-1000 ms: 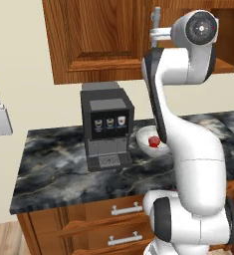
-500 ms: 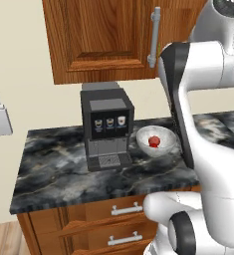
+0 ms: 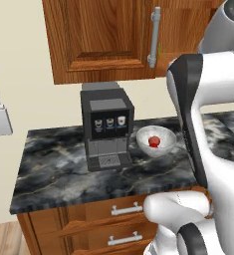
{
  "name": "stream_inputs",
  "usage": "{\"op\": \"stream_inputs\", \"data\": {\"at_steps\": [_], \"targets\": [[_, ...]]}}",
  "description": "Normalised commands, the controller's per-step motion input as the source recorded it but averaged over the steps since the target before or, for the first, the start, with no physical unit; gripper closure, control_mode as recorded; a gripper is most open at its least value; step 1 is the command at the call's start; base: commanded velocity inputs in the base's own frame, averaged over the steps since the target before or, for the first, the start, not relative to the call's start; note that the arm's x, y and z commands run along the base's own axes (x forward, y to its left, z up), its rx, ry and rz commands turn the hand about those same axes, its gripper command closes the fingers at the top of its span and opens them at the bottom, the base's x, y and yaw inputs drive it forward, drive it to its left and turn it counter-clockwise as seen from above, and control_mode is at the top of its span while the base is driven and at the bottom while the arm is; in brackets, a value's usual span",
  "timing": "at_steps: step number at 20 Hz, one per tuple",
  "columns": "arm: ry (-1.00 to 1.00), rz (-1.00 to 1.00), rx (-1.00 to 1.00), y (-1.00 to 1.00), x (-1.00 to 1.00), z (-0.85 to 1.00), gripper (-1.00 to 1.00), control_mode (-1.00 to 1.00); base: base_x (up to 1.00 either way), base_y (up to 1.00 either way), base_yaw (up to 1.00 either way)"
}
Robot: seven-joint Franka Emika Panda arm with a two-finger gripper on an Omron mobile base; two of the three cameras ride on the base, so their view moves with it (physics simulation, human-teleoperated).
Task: Open the cabinet. Pick the apple and peach from the cabinet and place them into the bowl. Then close the cabinet.
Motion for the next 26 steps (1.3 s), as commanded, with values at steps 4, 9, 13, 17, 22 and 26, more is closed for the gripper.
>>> {"op": "stream_inputs", "data": {"at_steps": [4, 9, 13, 17, 22, 26], "targets": [[-0.01, 0.0, 0.0, 0.0, -1.0, -0.35, -1.0, -1.0, 0.0, 0.0, 0.0], [-0.13, 0.0, 0.0, -0.18, -1.0, -0.31, -1.0, -1.0, 0.0, 0.0, 0.0], [-0.21, 0.0, 0.03, -0.5, -1.0, 0.0, -1.0, -1.0, 0.0, 0.0, 0.0], [-0.2, 0.0, 0.08, -0.85, -1.0, 0.0, -1.0, -1.0, 0.0, 0.0, 0.0], [-0.17, 0.01, 0.1, -0.93, -0.95, 0.0, -1.0, -1.0, 0.0, 0.0, 0.0], [-0.14, 0.06, 0.12, -0.97, -0.7, 0.0, -1.0, -1.0, 0.0, 0.0, 0.0]]}}
